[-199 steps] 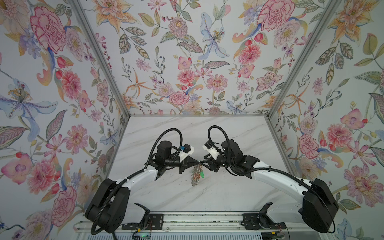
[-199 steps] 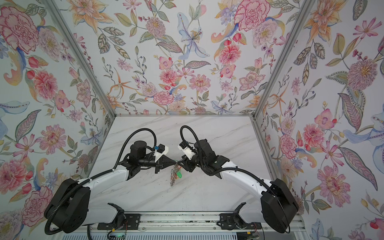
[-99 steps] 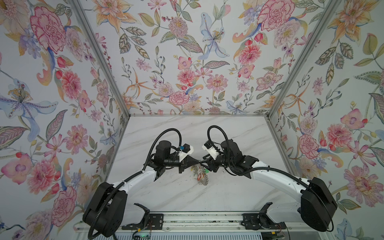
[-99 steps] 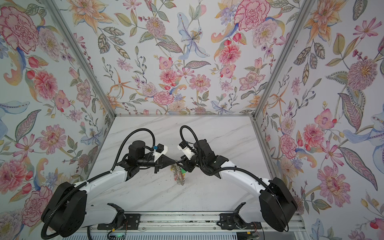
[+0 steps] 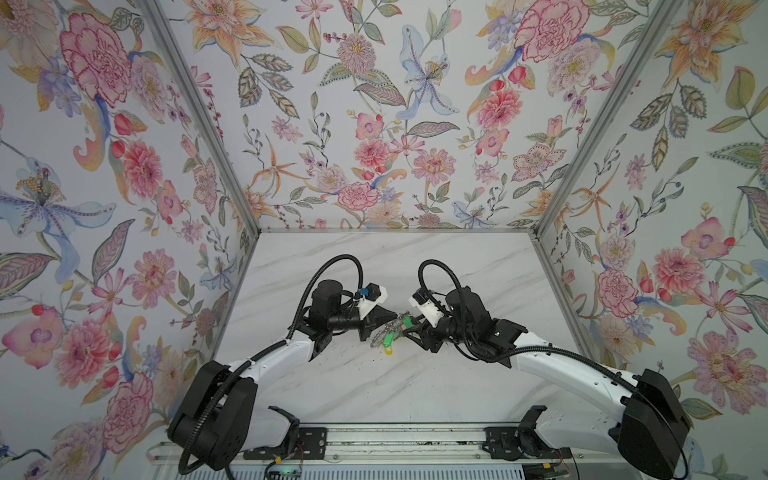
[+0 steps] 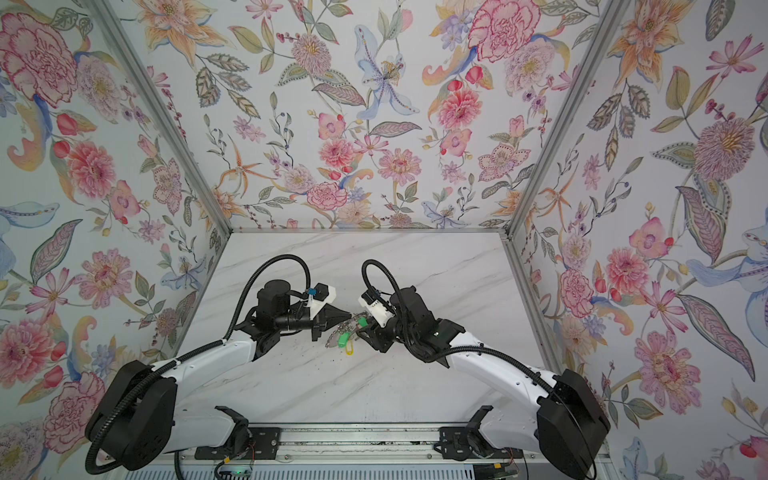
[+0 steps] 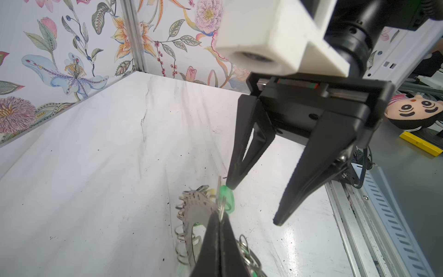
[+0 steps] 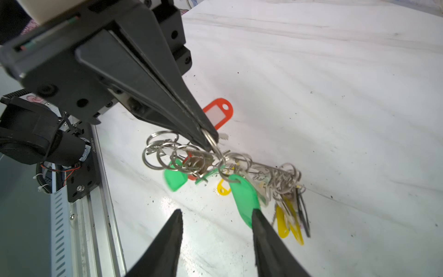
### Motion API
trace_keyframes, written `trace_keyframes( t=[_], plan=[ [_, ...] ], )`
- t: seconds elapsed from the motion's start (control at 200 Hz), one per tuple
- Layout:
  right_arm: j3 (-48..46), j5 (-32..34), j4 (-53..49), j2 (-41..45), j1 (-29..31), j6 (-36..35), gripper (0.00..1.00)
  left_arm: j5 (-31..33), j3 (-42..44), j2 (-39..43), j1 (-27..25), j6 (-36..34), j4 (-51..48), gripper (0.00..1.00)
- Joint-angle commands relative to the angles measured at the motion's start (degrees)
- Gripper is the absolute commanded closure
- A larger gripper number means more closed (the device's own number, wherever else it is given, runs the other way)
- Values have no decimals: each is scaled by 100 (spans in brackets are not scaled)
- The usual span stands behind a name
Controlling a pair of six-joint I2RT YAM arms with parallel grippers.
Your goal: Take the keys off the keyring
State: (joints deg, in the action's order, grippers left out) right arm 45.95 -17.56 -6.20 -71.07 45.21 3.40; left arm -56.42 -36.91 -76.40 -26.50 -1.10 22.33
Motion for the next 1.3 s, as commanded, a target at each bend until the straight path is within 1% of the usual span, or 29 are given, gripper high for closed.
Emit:
trace_keyframes(
  t=[0.0,0.2,0.355,0.55,0.686,0.911,1.021,1.196,1.296],
  plan=[
    [-175,128,-199,178,-48,-118,52,2,-234,-14,49,-4,314,100],
    [-278,235,-27,207,-80,-250,51,-180,-265,-86,29,12,307,100],
    [-225,-13,253,94,-102,-296,51,-244,-256,-114,6,4,281,100],
    [-75,-201,631,-273,-133,-345,52,-299,-256,-77,-27,-21,213,100],
    [72,-315,765,-567,-142,-389,52,-327,-271,-64,-21,-59,145,100],
    [196,-442,806,-696,-170,-422,52,-328,-258,-50,-35,-98,96,100],
    [183,-513,640,-605,-214,-433,52,-300,-273,-24,-31,-147,36,100],
    [-128,-594,555,-153,-362,-299,52,-330,-303,-68,-21,-177,26,100],
    [-386,-894,833,-9,-571,-82,53,-395,-300,-109,-30,-153,66,100]
  ],
)
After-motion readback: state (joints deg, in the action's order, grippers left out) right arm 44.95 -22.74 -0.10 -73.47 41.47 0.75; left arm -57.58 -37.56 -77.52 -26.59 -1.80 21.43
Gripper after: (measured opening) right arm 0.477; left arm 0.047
